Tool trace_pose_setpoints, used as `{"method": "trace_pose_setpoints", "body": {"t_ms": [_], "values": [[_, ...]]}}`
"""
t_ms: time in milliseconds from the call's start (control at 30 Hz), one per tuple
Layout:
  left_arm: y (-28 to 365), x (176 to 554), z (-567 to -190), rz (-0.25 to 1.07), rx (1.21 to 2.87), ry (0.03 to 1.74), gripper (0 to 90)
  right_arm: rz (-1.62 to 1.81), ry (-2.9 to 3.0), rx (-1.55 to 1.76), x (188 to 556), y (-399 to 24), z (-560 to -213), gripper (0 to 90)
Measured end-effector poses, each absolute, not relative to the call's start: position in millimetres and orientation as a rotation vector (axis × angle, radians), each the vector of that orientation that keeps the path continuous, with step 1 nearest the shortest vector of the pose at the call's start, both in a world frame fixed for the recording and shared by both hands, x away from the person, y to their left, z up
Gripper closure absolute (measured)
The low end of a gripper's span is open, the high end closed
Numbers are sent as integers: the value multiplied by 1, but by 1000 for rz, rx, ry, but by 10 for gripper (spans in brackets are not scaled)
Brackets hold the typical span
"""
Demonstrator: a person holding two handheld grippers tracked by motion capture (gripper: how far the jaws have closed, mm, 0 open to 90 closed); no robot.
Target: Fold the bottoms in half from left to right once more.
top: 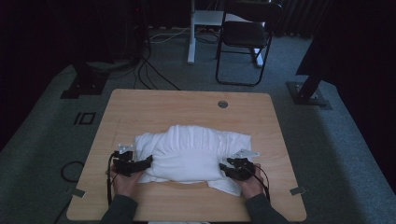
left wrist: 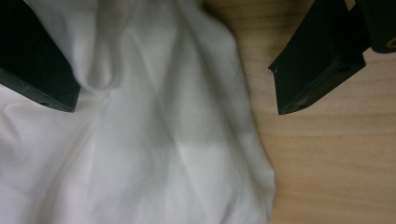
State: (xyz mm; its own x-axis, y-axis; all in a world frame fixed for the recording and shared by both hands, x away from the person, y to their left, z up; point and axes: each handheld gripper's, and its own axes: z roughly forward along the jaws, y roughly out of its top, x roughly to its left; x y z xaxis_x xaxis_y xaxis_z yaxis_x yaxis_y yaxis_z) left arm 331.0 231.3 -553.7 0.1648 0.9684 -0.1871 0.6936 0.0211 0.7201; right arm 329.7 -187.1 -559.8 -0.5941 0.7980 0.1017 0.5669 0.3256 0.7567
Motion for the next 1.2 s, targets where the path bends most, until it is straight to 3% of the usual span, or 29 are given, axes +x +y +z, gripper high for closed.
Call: {"method": "trace_pose_setpoints", "body": {"t_ms": [233,367,600,733,1000,1200], "values": [[220,327,-558,561,1825,1558,59,1136,2302,1224,329,-187,-560,534],[218,323,-554,479,1835,1498,334,1134,2301,1224,328,-186,-560,534],[219,321,-557,379,1791,1453,645,1136,2304,1220,327,-186,-560,533],[220,320,-558,395,1757,1461,745,1141,2308,1219,327,-186,-560,531],[222,318,-550,433,1744,1436,784,1140,2316,1201,326,-186,-556,511],[224,316,-536,460,1730,1395,788,1185,2271,1154,324,-186,-533,486]]}}
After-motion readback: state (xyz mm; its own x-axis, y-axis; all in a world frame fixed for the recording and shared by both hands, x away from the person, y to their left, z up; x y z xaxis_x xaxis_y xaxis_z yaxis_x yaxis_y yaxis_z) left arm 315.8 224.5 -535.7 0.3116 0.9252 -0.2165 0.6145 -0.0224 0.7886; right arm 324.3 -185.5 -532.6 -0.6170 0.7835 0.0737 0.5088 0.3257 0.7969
